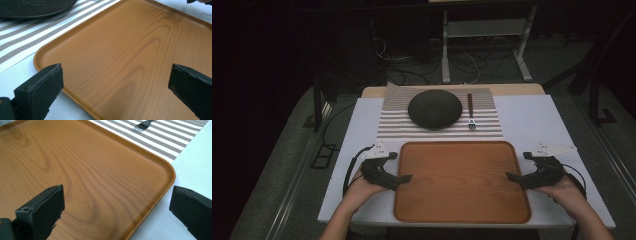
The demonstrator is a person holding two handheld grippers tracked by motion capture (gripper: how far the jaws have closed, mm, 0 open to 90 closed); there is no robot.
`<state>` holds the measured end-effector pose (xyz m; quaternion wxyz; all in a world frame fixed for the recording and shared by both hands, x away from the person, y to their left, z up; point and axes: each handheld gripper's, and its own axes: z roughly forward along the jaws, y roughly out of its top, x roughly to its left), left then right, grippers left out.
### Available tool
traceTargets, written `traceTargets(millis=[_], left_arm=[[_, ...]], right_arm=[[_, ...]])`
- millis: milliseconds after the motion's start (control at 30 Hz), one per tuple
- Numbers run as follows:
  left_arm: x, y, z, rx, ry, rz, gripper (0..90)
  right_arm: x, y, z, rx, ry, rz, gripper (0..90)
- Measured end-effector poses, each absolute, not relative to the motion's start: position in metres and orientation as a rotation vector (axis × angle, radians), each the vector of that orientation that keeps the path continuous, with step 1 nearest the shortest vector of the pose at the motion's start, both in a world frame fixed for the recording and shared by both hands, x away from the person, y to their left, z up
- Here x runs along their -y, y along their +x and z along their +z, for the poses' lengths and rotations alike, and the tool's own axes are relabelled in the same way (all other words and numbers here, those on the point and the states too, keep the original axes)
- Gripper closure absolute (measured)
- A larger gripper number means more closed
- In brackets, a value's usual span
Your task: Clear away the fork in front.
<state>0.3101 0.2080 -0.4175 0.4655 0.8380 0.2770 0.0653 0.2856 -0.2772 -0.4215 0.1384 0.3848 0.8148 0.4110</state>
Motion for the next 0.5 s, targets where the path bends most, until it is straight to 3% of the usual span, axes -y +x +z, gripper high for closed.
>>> traceTargets(millis=[500], left_arm=[[-0.2067,0.3093,-0.4192,-0.688,2.063,0.163,0.0]], right_arm=[[0.2701,0.2938,-0.4202,-2.374,1.107,1.191,0.0]])
